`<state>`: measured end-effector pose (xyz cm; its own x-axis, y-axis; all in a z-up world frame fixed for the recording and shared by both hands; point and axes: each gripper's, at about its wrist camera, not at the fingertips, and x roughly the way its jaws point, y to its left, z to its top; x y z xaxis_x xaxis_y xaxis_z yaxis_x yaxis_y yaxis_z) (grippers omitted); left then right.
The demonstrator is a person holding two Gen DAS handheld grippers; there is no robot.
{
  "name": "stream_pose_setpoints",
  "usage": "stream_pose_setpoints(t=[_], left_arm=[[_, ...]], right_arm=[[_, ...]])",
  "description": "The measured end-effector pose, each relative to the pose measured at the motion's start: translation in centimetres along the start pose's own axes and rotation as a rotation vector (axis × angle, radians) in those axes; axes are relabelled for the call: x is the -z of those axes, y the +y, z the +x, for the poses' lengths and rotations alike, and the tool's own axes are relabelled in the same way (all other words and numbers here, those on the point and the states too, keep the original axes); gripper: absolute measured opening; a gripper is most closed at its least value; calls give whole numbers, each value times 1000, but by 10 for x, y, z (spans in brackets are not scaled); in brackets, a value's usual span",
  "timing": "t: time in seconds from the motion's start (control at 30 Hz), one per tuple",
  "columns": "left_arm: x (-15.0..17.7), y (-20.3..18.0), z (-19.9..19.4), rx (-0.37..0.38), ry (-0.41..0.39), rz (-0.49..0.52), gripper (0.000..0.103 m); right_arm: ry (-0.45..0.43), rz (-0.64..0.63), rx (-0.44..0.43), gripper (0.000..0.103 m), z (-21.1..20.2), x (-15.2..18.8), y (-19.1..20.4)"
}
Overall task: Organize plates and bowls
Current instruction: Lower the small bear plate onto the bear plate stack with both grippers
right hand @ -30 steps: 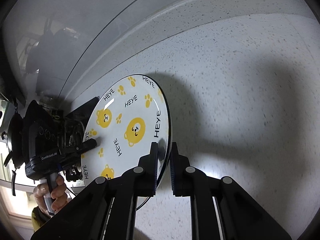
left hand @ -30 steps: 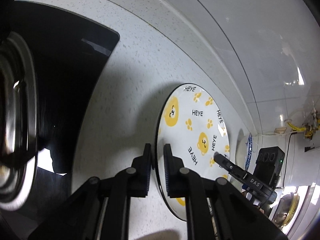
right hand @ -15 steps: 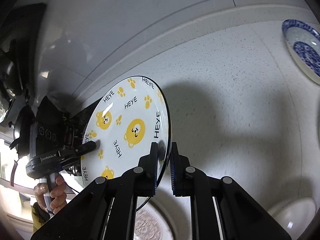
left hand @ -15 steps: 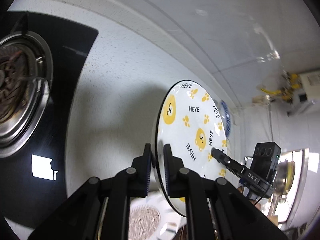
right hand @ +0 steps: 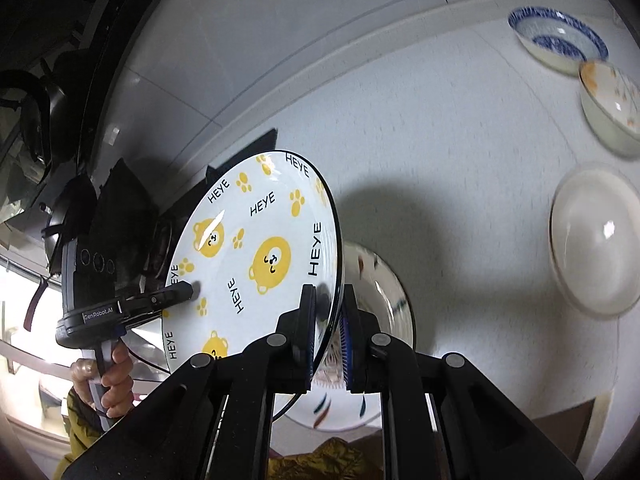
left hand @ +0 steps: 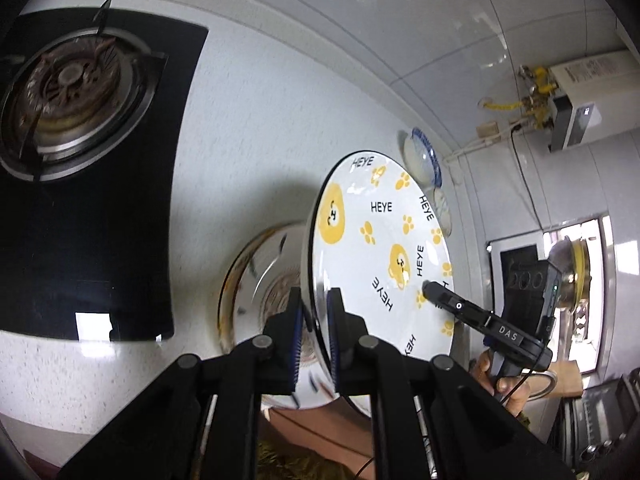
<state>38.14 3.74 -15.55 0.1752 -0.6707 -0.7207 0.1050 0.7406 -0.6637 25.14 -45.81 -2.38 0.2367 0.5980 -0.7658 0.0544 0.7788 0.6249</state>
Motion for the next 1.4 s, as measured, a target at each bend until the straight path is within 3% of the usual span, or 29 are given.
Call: stream_pose_setpoints(t=[0.17,0.37,0.73,1.17,1.4], left_arm=[[35,15,18,-25,42,-2,11],[58,29,43,-29,55,-6,11],[60,18,58,-60,75,31,11],[50,11,61,-66,125,-14,17],[50,11,62,-64,117,-15,18]], right_arm=[[36,28,18,11,20,22,-24],[52,44,28,11,34,20,-39],[95,27,15,11,32,23,-26],[198,92,-22,12,34,16,-26],[240,86,-23,29,35,13,-14]])
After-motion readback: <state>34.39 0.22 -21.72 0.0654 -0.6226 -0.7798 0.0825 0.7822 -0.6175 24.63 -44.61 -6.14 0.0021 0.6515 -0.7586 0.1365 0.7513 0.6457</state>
